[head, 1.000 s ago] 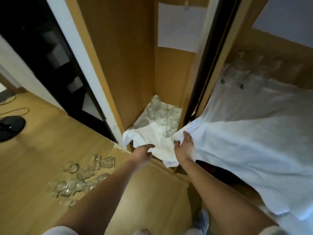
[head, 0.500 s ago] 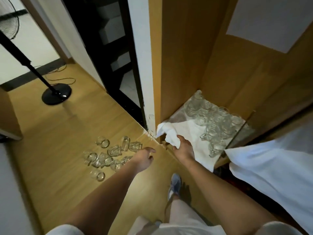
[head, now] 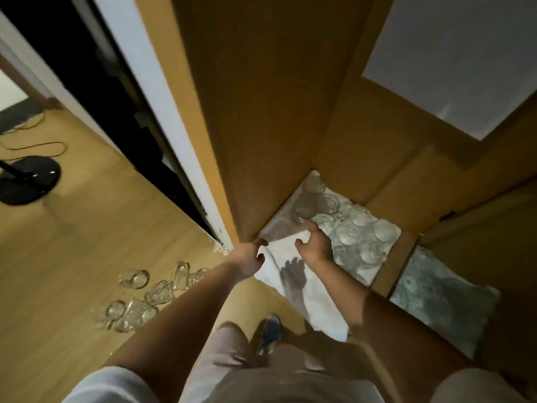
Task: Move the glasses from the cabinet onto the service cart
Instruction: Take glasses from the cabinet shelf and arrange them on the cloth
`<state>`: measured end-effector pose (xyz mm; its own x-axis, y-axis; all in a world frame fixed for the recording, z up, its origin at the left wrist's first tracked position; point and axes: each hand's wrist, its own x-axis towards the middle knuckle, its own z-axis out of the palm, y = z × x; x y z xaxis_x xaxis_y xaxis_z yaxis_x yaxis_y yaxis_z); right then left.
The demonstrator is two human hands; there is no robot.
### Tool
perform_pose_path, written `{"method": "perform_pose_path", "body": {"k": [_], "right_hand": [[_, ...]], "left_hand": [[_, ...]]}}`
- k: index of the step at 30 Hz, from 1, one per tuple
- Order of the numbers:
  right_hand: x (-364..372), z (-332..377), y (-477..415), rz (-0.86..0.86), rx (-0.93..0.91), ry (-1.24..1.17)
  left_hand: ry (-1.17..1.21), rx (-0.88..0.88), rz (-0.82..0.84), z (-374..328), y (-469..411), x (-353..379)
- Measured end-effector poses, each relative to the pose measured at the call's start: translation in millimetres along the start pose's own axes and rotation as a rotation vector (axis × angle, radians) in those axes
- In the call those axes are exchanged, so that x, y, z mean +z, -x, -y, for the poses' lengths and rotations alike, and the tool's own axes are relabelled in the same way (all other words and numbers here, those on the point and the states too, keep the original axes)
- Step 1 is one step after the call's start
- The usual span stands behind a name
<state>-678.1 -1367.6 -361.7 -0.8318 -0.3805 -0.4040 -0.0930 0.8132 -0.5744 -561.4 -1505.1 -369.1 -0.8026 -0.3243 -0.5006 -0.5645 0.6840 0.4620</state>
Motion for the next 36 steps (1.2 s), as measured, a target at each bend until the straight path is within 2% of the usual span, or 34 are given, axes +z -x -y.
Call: {"method": "perform_pose_path", "body": {"k": [4,10,14,16,20,25,30,34,36], "right_hand": [[-18,-27,-22,-0.044,0.116,-0.046],[-28,-79,-37,-0.200,0.352,-0.199],[-10,-121,-32,-0.343,0.484,-0.318],[0,-140,-33,-0.339,0.609,-0.325],[35,-185,-46,-0.308,0.737,-0.330],[92,-230,-53,-0.245,0.794,-0.287],[132,-254,-69,-0.204,0.782,-0.221],[144,-262,-83,-0.275,0.770,-0.140],[145,-262,-84,-0.355,0.802,-0.151]], "left_hand": [[-0.078,0.121,0.094,-27,-47,-7],[-0.207,0.329,0.258,-66,-128,-3],[-0.328,0.472,0.386,-87,-168,37],[-0.386,0.526,0.451,-92,-184,67],[-0.481,0.643,0.516,-98,-220,131],[-0.517,0.848,0.521,-100,-258,202],[-0.786,0.916,0.574,-98,-285,243],[-1.009,1.118,0.522,-90,-289,263],[-1.027,1.118,0.497,-88,-290,265]]}}
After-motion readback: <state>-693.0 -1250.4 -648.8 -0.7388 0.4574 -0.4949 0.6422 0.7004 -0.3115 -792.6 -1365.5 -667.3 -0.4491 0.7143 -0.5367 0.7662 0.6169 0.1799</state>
